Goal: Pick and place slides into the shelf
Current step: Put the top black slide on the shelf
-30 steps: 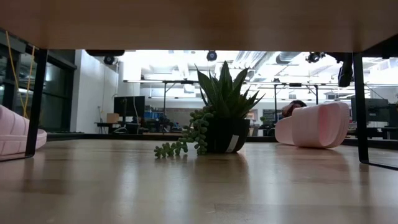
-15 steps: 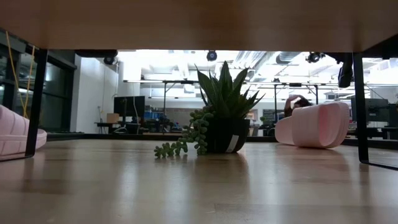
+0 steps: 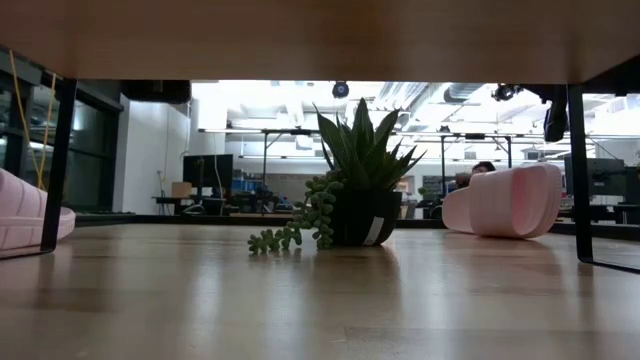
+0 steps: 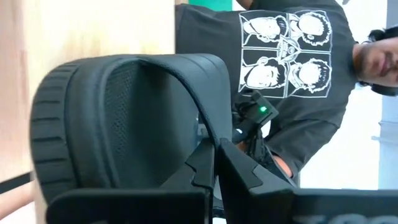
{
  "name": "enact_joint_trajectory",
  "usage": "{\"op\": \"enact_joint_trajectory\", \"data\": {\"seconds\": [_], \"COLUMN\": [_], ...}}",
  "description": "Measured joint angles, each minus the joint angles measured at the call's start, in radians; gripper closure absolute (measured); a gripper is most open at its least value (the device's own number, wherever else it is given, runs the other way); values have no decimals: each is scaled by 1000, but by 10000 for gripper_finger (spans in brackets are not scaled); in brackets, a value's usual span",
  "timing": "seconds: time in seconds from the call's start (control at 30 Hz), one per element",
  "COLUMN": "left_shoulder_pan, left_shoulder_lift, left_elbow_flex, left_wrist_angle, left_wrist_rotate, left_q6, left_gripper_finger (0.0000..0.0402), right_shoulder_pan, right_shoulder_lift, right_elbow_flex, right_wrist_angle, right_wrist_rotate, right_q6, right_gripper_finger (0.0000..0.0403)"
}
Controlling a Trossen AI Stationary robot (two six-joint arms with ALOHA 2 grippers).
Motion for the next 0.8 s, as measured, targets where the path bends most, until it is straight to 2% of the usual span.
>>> {"op": "enact_joint_trajectory", "data": {"seconds": [0.2,0.4,0.67,0.8], "left_shoulder_pan": [2,2,2,2], "left_shoulder_lift": [5,5,8,15], "left_elbow_flex": [0,0,0,0], "left_wrist_angle": [0,0,-1,-5], "left_wrist_rotate": [8,22,14,14], "left_q6": [11,12,15,14], "left_gripper_finger": [402,401,400,385], "right_shoulder_pan": [0,0,0,0], "right_shoulder_lift": [0,0,0,0], "right_elbow_flex": [0,0,0,0], "right_wrist_angle": [74,155,148,148], "right_wrist_rotate": [-95,-101,-92,-92], "right_q6": [-15,-91,-104,-104], "right_gripper_finger": [402,402,402,402]}}
